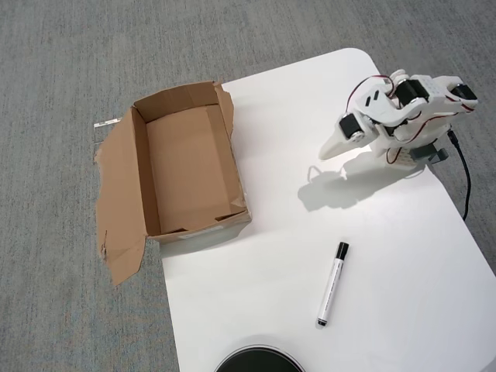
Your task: Grasp a pen and put it in the box.
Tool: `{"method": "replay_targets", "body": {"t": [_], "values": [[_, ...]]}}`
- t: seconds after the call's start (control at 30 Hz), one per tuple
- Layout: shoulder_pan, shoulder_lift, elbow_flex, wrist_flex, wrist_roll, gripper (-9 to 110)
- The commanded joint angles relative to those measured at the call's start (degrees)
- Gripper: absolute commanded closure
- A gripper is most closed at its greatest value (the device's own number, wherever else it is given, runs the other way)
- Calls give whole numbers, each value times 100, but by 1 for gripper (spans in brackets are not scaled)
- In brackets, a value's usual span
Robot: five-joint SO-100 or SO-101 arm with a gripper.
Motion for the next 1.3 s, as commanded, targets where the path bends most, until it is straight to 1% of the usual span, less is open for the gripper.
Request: {"method": "replay_targets", "body": {"t": [0.0, 0.33, 0.57, 0.8, 1.0, 1.27], "values": [[-233, 272, -391, -53, -40, 100], [-734, 97, -1112, -53, -48, 99], [-804, -940, -2008, -62, -40, 94], [-831, -1916, -2975, -62, -40, 93], [-1472, -2760, -3625, -62, -40, 93], [-2175, -3823, -4039, -62, -40, 93]]}}
